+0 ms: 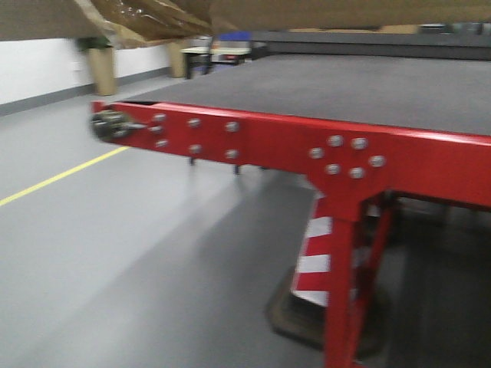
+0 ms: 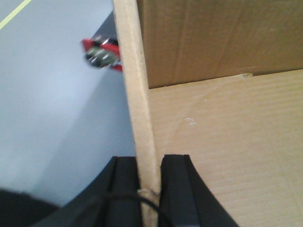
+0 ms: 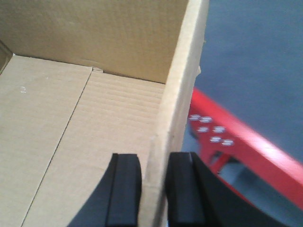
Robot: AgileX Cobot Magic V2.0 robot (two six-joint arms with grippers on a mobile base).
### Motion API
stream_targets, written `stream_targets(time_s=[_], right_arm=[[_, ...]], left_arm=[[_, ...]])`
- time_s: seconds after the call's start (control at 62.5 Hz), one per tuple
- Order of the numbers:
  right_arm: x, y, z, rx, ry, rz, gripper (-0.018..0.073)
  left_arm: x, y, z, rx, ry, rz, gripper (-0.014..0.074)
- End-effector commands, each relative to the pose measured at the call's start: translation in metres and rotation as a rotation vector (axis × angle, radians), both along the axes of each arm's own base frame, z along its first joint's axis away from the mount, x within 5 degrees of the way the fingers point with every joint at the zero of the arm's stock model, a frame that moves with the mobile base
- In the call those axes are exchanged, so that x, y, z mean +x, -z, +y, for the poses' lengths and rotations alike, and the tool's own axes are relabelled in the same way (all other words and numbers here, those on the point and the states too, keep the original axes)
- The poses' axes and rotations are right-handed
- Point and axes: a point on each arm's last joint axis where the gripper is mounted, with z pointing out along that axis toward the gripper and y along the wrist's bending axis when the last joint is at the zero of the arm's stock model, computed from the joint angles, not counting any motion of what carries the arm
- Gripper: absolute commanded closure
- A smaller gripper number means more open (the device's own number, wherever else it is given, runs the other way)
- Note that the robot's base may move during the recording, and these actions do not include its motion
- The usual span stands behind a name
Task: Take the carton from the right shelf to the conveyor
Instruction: 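Hold the carton while the base drives up to the red conveyor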
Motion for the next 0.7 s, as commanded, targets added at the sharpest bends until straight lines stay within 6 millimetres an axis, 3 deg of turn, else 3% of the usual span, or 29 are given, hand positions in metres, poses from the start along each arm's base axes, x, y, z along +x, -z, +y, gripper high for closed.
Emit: stream_targets(time_s=[0.0, 0.688], right_arm=[[-0.0034, -0.0074, -0.0007, 0.028, -0.006, -0.047, 0.0628], [-0.0032, -0.0078, -0.0006, 0.030, -0.006, -0.051, 0.0628]], left_arm=[[-0.0007, -0.0080, 0.0056, 0.054, -0.026, -0.070, 0.0613], [0.0005, -0.0128, 0.0150, 0.149, -0.094, -0.117, 0.0613]])
